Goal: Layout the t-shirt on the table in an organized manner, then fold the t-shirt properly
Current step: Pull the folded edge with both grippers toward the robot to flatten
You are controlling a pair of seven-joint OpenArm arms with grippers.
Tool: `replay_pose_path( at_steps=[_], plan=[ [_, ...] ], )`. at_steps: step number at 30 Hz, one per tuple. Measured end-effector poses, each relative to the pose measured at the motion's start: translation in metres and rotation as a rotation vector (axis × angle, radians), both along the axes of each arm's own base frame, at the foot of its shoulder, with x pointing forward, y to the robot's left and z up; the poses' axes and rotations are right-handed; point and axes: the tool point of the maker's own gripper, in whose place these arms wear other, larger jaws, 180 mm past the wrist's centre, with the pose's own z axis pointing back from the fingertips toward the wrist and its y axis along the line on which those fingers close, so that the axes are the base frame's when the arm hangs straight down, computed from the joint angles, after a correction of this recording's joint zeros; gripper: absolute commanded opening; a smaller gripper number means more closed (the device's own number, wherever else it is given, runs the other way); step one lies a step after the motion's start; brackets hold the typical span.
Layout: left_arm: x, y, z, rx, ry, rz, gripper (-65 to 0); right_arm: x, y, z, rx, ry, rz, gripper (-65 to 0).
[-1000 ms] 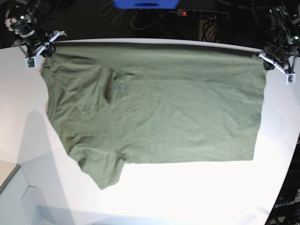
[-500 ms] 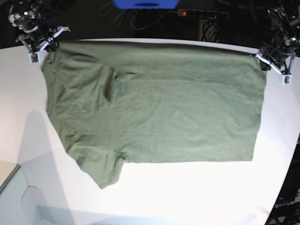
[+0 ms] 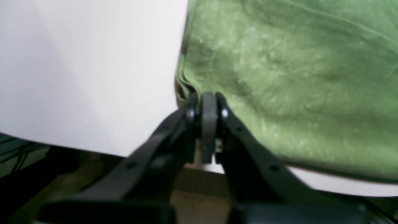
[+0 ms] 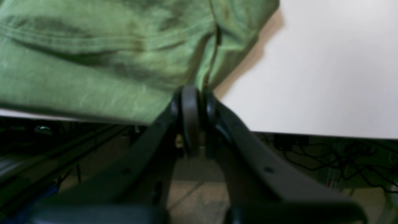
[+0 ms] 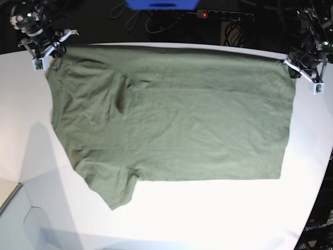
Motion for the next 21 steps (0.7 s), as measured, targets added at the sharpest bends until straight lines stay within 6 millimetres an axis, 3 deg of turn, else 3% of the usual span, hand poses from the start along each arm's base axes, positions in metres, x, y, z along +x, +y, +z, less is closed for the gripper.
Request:
replay_pose_path(
  at_steps=[4,9,12,16,21],
  plan=[
    [0.0000,0.0001,0.0001,0.000,0.000,0.000,-64.5,0.0001,0.0000,0.0000,0.000,0.000,0.000,-63.1],
    [-0.0001,0.0003,0.0002,0.000,0.000,0.000,-64.0,-0.0029,0.0002,-0.0008,0.000,0.005,0.001,-46.4],
    [0.0001,0.0011,0.0007,0.002,0.000,-0.001,-56.4,-0.0081,0.0000,-0.0023,0.000,0.017,0.000,-39.4],
    [0.0001,0.0010,0.0007,0.003,0.000,-0.001,-40.0,-0.0075,-0.0005,-0.0019,-0.001,0.015,-0.001,-37.3],
    [0.0007,-0.0006,0.0010,-0.002,-0.005,0.000,-38.4,-0.0072,-0.0022,-0.0014,-0.004,0.015,-0.006,-37.2]
  ],
)
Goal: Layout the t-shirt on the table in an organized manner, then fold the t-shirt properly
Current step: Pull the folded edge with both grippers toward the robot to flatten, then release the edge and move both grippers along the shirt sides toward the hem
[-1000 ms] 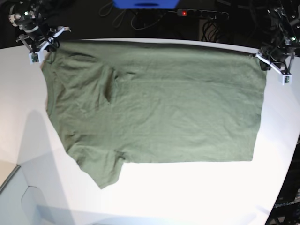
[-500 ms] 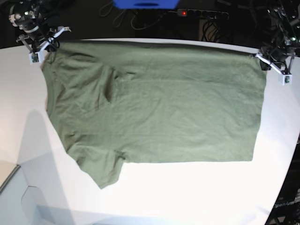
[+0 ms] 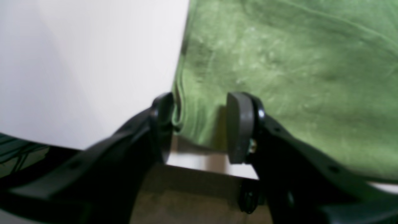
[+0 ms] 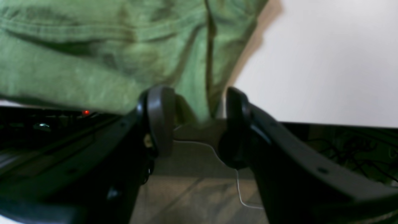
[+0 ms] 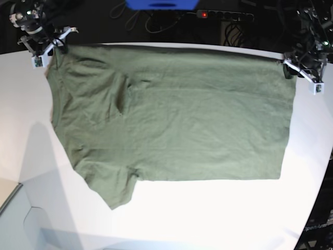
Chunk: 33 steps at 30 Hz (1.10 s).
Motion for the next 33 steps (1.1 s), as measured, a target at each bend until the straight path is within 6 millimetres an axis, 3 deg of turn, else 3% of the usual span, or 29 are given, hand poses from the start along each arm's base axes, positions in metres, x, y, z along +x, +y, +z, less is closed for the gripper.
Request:
replay_pose_path(
  at_steps=[4,9,12,16,20,23,27,33],
  plan=[
    [0.000,0.001,0.001,0.002,-0.001,0.003,-37.9,0.000,0.000,0.000,0.000,0.000,0.000,-37.3],
    [-0.004,0.017,0.008,0.018,-0.018,0.042,-37.8,0.001,-0.001,0.000,-0.001,-0.002,-0.001,-37.0],
    [-0.003,0.010,0.012,0.005,-0.038,-0.030,-37.8,0.001,0.000,0.000,-0.001,-0.003,-0.001,-37.0],
    [-0.002,0.030,0.022,0.028,-0.077,0.047,-37.8,0.008,-0.010,0.006,-0.015,-0.027,-0.031,-36.9],
    [0.003,0.037,0.031,0.026,-0.120,0.071,-37.8,0.010,-0.015,0.011,-0.023,-0.043,-0.055,-36.9],
    [0.002,0.037,0.030,0.027,-0.109,0.069,-37.8,0.019,-0.020,0.020,-0.040,-0.078,-0.062,-36.9],
    [0.015,0.037,0.038,0.021,-0.157,0.067,-37.8,0.034,-0.019,0.033,-0.054,-0.128,-0.051,-35.9],
    [0.028,0.037,0.056,0.053,-0.199,0.051,-27.5,0.057,-0.021,0.046,-0.062,-0.185,-0.048,-30.2]
  ],
)
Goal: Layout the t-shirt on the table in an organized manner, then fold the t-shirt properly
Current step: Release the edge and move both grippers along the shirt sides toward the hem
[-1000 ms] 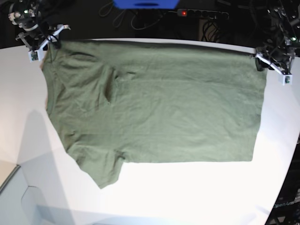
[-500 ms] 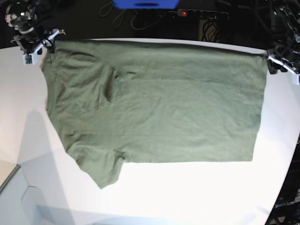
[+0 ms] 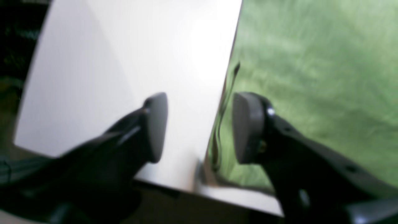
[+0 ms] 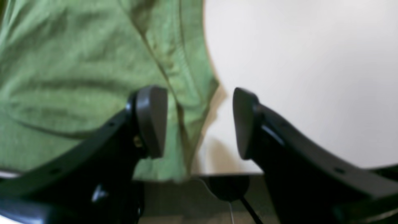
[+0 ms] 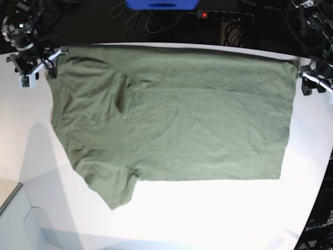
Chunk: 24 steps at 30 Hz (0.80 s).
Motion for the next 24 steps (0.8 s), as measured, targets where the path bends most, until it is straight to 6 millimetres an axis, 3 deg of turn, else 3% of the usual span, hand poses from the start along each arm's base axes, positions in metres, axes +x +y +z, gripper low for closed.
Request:
replay_pose_path(
  at_steps=[4,6,9,22,24],
  plan=[
    [0.002,-0.001,0.003,0.006,-0.006,-0.004,-15.1,0.003,-0.001,0.003,-0.005,-0.010,0.002,-30.2],
    [0.005,-0.001,0.004,0.006,-0.008,-0.005,-11.9,0.002,-0.001,0.001,-0.004,-0.003,0.001,-30.2],
    [0.015,0.000,0.010,0.003,-0.038,-0.002,-11.4,0.011,-0.002,0.004,-0.007,-0.019,-0.001,-30.1],
    [0.055,0.002,0.039,0.000,-0.151,0.012,-11.2,0.086,0.002,0.047,-0.020,-0.170,0.047,-30.1],
    [0.062,0.002,0.037,-0.021,-0.166,0.020,-11.2,0.094,0.004,0.046,0.007,-0.185,0.034,-29.8]
  ],
)
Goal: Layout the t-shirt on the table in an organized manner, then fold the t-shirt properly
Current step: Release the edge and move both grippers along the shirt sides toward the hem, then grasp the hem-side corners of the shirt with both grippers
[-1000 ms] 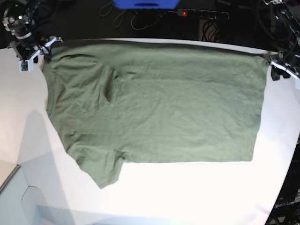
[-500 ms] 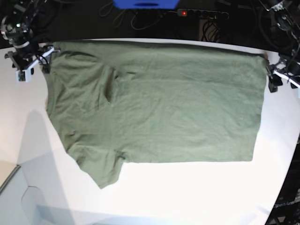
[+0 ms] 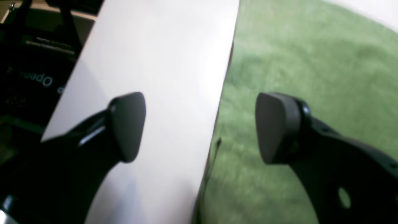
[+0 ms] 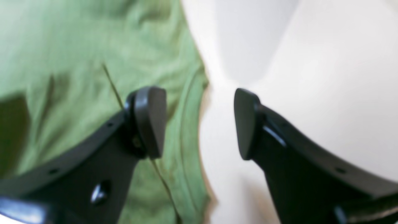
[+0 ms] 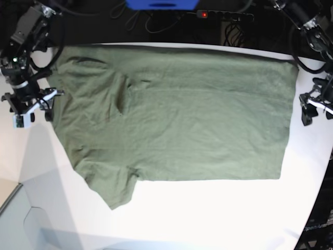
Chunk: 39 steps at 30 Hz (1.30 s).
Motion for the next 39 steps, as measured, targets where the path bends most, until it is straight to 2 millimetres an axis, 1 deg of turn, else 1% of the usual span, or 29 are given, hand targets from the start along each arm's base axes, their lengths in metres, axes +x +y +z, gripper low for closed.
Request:
replay_pose_path(
  at_steps=[3,5,8,10,13,16,19,21,22,24,26,28,30,32,35,39],
  plan=[
    [0.008,0.001,-0.014,-0.055,0.017,0.014,-11.2,0.012,0.013,-0.013,0.030,0.033,0.036,-29.0],
    [0.011,0.001,-0.025,-0.092,0.033,0.026,-11.1,0.024,0.018,-0.015,0.035,0.038,0.072,-25.8],
    [0.020,0.002,-0.029,-0.129,0.025,0.035,-11.1,0.051,0.018,-0.011,0.034,0.023,0.105,-19.8],
    [0.031,0.005,-0.027,-0.137,0.021,0.036,-11.1,0.066,0.017,-0.011,0.048,0.022,0.117,-17.4],
    [0.053,-0.001,-0.023,-0.083,0.043,-0.007,-11.1,0.085,0.015,-0.021,0.064,0.057,0.131,-17.4],
    [0.069,-0.005,-0.022,-0.043,0.071,-0.028,-11.1,0.105,0.014,-0.029,0.118,0.072,0.123,-17.4],
    [0.082,-0.013,-0.026,-0.017,0.112,-0.061,-11.1,0.127,0.010,-0.028,0.163,0.026,0.117,-17.4],
    [0.098,-0.022,-0.024,-0.006,0.099,-0.091,-11.1,0.139,0.008,-0.029,0.162,0.012,0.132,-17.4],
    [0.108,-0.025,-0.020,0.000,0.072,-0.100,-11.1,0.145,0.010,-0.032,0.166,0.012,0.144,-17.4],
    [0.121,-0.031,-0.016,0.013,0.042,-0.122,-11.1,0.154,0.014,-0.042,0.181,0.021,0.149,-17.4],
    [0.128,-0.039,-0.022,0.022,0.051,-0.147,-11.1,0.163,0.011,-0.052,0.194,0.017,0.108,-17.2],
    [0.130,-0.045,-0.037,0.008,0.088,-0.163,-11.1,0.168,0.005,-0.064,0.185,0.021,0.079,-17.2],
    [0.133,-0.050,-0.045,-0.012,0.110,-0.168,-11.1,0.172,0.004,-0.071,0.174,0.037,0.093,-17.3],
    [0.141,-0.049,-0.044,-0.030,0.090,-0.162,-11.1,0.178,0.007,-0.073,0.196,0.017,0.089,-17.3],
    [0.151,-0.048,-0.042,-0.039,0.066,-0.158,-11.1,0.181,0.006,-0.074,0.207,0.020,0.081,-17.3],
    [0.145,-0.043,-0.052,-0.024,0.093,-0.156,-11.1,0.179,0.004,-0.076,0.206,0.028,0.077,-17.3]
  ],
)
